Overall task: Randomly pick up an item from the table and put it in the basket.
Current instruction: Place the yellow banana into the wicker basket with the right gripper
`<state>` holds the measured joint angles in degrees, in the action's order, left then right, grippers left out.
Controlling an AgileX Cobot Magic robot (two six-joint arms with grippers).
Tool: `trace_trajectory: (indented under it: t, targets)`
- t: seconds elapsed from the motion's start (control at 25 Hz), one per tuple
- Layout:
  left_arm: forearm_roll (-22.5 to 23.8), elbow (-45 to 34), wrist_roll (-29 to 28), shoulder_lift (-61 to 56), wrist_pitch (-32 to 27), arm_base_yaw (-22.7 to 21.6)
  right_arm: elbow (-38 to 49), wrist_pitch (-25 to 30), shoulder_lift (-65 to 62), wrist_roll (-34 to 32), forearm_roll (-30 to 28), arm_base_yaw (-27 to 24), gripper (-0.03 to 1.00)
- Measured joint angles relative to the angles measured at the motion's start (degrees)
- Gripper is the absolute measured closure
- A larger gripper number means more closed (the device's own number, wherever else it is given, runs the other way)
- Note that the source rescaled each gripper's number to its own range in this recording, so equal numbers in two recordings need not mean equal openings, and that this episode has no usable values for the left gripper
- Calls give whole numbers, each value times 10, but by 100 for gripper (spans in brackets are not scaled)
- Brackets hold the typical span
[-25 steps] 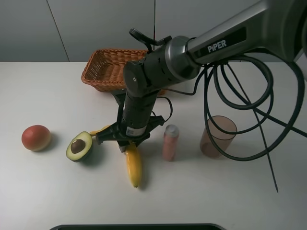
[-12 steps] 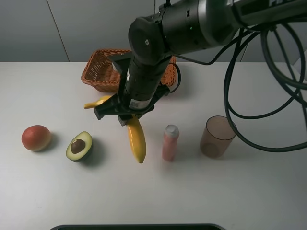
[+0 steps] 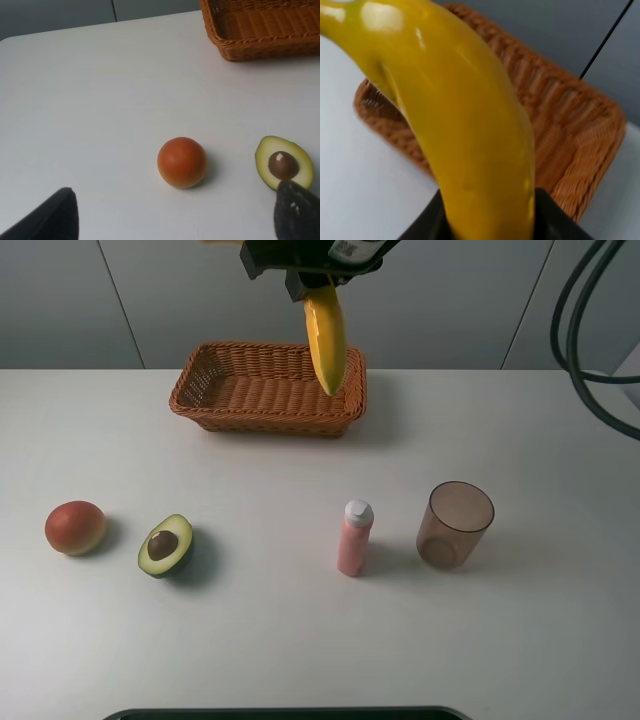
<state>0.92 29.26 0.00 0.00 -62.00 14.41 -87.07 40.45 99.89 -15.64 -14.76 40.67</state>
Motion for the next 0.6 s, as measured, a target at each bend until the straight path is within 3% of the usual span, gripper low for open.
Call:
trace_trajectory:
  t: [0.32,0.6]
  targets:
    - [0,0,0,0,0,0,-27,-183,77,0,-129,-40,97]
    - [0,0,0,0,0,0,-27,-358,198,37,-161,-44,97]
